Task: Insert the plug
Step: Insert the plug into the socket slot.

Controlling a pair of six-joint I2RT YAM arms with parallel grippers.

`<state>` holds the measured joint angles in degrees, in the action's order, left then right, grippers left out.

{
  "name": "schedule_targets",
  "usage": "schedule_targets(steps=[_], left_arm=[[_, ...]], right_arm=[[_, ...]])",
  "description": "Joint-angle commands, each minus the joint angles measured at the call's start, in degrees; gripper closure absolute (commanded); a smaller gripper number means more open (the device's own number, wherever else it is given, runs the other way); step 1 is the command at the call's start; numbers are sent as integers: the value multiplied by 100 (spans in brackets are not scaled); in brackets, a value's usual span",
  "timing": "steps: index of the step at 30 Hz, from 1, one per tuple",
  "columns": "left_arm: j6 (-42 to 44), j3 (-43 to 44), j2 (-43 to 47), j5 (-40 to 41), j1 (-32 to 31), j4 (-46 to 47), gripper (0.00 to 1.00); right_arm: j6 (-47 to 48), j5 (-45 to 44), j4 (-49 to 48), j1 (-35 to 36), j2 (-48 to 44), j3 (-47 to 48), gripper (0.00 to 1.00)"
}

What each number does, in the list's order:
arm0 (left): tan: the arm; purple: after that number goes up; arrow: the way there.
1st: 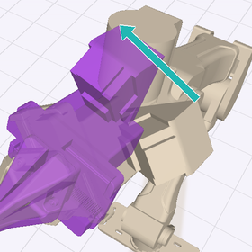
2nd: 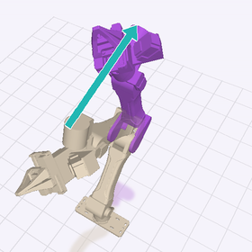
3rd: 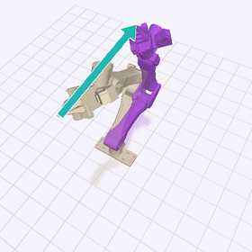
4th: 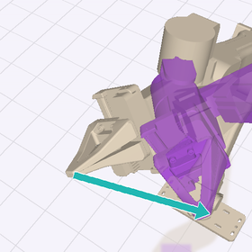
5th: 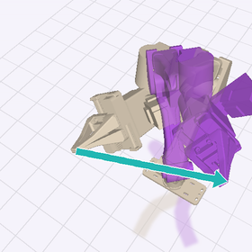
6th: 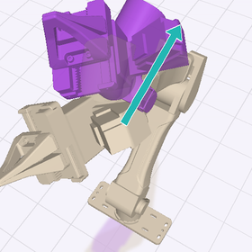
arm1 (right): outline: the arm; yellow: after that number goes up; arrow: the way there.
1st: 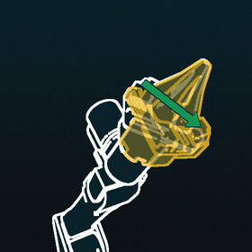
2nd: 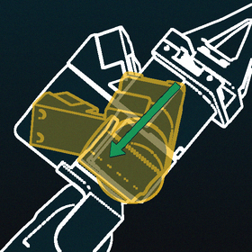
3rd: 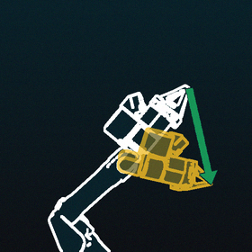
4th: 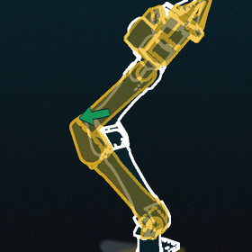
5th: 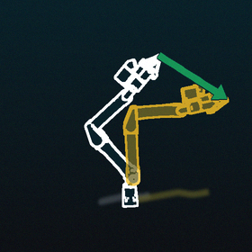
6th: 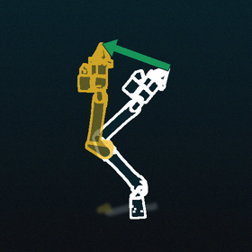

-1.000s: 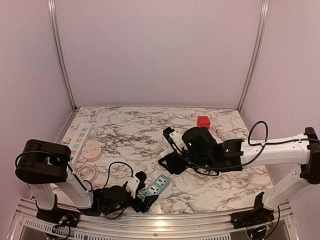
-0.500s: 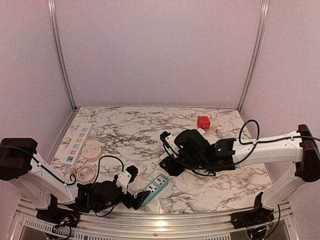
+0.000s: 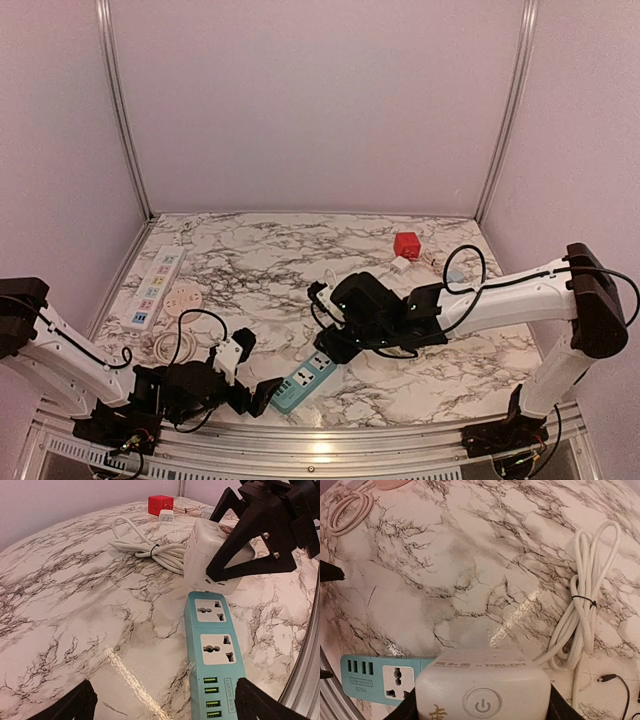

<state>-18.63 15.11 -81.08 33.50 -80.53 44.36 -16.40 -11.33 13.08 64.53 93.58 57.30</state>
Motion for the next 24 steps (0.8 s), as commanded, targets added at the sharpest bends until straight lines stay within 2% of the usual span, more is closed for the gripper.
schedule_targets(steps=[1, 11, 24], left_arm=[[18, 43, -114, 106, -22, -118, 1], [-15, 87, -278, 159, -24, -85, 1], [-39, 49, -280, 206, -24, -84, 1]], right_arm=[[186, 275, -337, 39, -126, 102, 100], [212, 605, -420, 57, -93, -2, 100], [260, 376, -225, 196, -24, -11, 100]])
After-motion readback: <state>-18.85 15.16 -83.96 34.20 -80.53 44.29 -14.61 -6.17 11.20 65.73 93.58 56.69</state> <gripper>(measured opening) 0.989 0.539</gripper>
